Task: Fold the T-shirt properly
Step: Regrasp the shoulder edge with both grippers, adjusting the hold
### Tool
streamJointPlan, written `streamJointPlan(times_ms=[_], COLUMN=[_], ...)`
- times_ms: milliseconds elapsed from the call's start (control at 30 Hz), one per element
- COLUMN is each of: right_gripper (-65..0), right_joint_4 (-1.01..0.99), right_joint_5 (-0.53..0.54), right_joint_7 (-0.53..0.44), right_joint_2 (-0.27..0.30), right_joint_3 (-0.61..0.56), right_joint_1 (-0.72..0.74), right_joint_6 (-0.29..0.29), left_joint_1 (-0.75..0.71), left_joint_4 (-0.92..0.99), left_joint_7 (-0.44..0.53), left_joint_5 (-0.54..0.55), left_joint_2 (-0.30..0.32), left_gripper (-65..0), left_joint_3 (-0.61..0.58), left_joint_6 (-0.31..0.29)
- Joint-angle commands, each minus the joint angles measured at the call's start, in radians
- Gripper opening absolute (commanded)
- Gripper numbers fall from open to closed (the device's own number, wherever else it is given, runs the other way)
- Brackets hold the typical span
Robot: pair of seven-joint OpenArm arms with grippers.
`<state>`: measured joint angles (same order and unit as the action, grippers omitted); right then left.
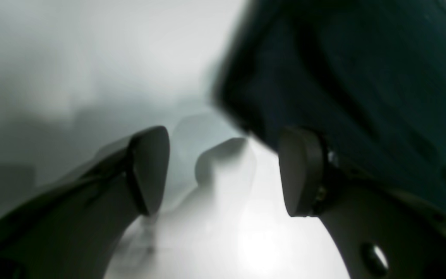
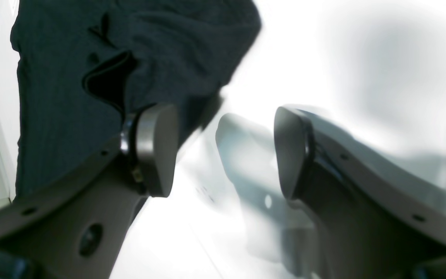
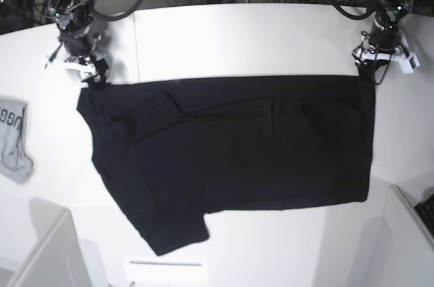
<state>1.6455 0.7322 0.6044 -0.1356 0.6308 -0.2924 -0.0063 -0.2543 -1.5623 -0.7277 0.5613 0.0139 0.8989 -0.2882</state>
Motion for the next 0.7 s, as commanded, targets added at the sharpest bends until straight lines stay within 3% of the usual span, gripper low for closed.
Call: streamJointPlan(times_ms=[0,300,667], right_gripper=[-28.4,-28.4,-28.4], right_joint_4=[0.005,0.002,0.0], right_joint_5=[-0.007,-0.01,-0.012], right_joint_7=[0.01,0.005,0.004], right_joint_2=[0.004,0.007,0.009], right_joint_3=[0.001,-0.052,-0.045], right_joint_1=[0.002,0.009,0.04], right_joint_6=[-0.004,-0.004,-0.005], left_joint_1=[0.025,0.115,0.122], left_joint_4=[0.009,0.087,0.076], left_joint_7=[0.009,0.007,0.006], left_joint_5=[0.01,0.007,0.012], left_joint_2=[0.008,0.01,0.008], left_gripper=[-22.2,-22.2,-22.2], left_joint_3=[0.013,-0.019,-0.033], left_joint_6=[-0.006,-0.006,-0.004])
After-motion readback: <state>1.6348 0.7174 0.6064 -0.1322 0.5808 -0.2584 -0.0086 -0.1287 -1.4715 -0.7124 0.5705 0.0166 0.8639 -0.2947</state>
